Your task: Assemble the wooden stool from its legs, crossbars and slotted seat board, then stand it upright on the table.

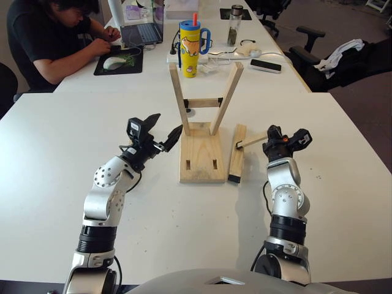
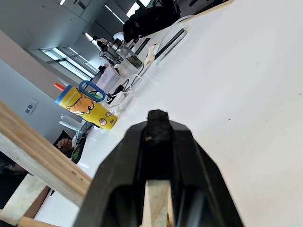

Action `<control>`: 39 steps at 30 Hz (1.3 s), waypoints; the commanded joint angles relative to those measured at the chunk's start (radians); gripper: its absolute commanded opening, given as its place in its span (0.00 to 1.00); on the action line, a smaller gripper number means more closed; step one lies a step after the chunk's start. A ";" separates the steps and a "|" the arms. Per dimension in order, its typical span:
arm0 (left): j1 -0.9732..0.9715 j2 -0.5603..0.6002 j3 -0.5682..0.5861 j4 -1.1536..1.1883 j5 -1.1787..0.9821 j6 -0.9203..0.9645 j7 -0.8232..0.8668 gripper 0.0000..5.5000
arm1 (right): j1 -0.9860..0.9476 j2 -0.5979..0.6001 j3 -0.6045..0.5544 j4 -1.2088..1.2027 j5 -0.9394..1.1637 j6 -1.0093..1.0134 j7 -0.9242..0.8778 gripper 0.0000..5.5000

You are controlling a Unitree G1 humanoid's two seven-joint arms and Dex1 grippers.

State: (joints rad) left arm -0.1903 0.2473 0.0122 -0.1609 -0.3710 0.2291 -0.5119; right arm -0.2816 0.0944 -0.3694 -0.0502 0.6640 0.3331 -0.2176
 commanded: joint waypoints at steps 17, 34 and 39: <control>0.021 -0.031 0.007 -0.015 0.012 0.000 0.077 0.77 | -0.023 -0.210 0.146 0.092 -0.193 0.239 0.051 0.08; 0.034 -0.056 -0.008 -0.044 0.025 -0.002 0.114 0.77 | 0.097 -0.252 0.310 0.102 -0.363 0.029 0.268 0.08; 0.029 -0.054 -0.010 -0.041 0.026 -0.001 0.107 0.77 | 0.176 -0.234 0.336 0.150 -0.421 -0.117 0.310 0.08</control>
State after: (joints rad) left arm -0.1566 0.1908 0.0072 -0.1923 -0.3508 0.2273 -0.4002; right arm -0.1938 -0.1565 -0.0609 0.0143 0.2721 0.1780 0.0781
